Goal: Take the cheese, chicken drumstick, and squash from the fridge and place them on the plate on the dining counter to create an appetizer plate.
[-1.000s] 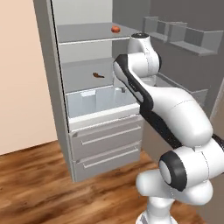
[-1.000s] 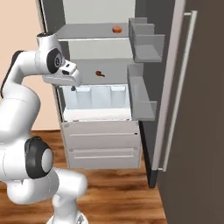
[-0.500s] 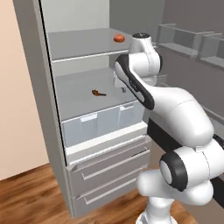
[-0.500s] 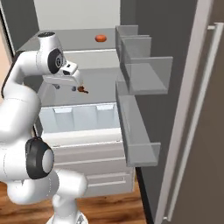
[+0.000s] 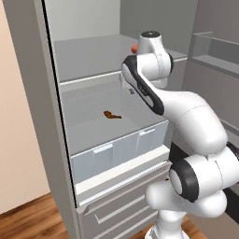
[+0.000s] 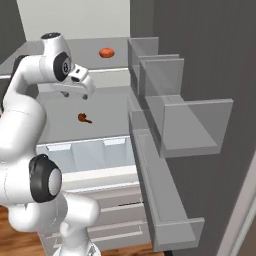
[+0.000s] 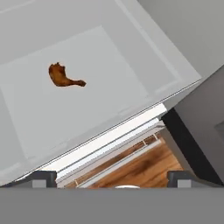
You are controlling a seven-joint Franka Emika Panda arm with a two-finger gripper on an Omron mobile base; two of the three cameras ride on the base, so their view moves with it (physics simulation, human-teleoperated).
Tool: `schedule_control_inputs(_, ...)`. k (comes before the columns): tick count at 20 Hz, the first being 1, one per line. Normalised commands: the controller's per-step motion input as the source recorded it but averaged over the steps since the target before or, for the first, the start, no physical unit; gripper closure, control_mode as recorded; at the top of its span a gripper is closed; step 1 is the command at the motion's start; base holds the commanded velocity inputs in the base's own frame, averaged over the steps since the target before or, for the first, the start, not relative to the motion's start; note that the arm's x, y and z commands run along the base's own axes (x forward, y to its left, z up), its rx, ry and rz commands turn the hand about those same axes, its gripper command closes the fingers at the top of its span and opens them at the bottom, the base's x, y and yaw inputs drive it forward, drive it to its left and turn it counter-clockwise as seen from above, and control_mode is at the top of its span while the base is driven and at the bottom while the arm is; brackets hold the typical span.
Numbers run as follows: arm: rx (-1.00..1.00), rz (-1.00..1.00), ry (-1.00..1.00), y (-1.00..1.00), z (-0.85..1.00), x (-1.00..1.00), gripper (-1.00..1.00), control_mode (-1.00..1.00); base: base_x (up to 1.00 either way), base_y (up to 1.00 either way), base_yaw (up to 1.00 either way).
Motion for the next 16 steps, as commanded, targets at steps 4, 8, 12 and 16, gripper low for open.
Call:
schedule_control_inputs(4,-0.09,-0.13,-0.41,-0.07,0.73,-0.01,-1.00,-1.00,0.00,0.00,0.00)
schedule_control_inputs(8,-0.08,-0.16,-0.22,-0.18,0.65,0.22,-1.00,-1.00,0.00,0.00,0.00)
schedule_control_inputs(12,-0.04,-0.18,-0.06,-0.15,0.37,0.64,-1.00,-1.00,0.00,0.00,0.00)
schedule_control_inputs(16,-0.01,-0.12,-0.14,-0.02,0.35,0.77,-1.00,-1.00,0.00,0.00,0.00)
